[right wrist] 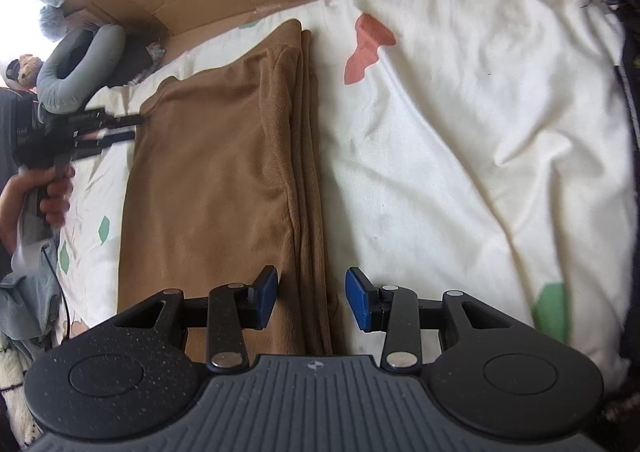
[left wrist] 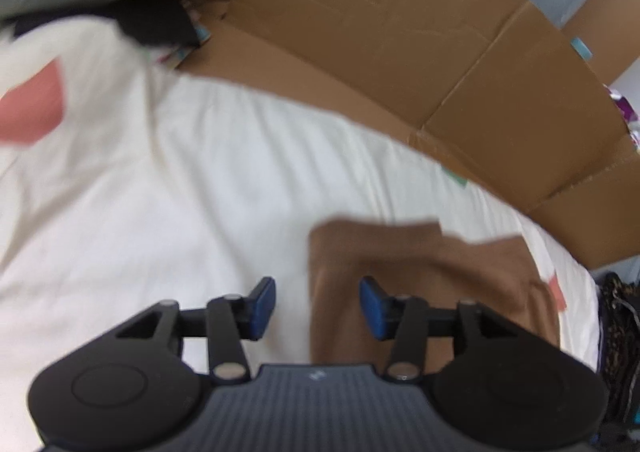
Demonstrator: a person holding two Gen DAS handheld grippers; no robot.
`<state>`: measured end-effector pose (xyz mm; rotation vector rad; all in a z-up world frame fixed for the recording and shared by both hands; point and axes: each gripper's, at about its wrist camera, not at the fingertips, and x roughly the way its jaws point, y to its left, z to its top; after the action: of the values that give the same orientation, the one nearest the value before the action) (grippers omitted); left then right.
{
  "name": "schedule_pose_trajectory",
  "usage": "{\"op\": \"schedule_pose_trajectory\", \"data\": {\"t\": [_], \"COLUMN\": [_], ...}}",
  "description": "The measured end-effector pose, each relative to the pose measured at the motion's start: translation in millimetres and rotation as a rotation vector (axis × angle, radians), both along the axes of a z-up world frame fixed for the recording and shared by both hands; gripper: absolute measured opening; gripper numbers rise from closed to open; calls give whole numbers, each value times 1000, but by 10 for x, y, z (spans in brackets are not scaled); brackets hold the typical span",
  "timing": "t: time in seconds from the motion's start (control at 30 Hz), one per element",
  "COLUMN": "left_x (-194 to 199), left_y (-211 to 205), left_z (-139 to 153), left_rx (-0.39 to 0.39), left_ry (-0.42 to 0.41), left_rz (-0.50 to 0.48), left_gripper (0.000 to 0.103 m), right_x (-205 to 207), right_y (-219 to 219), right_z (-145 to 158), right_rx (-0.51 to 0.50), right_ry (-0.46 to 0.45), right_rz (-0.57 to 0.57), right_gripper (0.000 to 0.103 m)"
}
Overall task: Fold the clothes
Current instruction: 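Move both open grippers over the folded shirt's edge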
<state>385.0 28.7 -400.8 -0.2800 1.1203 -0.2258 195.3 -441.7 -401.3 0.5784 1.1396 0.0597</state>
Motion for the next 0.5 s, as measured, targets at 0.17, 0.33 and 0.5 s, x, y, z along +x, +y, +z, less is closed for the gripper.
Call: {"op": "schedule_pose_trajectory", "data": {"t": [0.17, 0.33, 0.5], "left_x": [-539, -918, -1253], "left_y": [186, 154, 67], "left_z": [162, 187, 115], "left_rx": [-39, -57, -91], "left_ry": [46, 69, 100], "left_rz": [31, -30, -5], "left_gripper": [60, 60, 60], "right_x": [-157, -252, -271], "right_y": [-52, -77, 17], "right_z": [136, 11, -87], "right_rx": [-21, 48, 72], "right_ry": [9, 35, 38], "right_rz": [12, -26, 17], "right_gripper": [49, 52, 52]}}
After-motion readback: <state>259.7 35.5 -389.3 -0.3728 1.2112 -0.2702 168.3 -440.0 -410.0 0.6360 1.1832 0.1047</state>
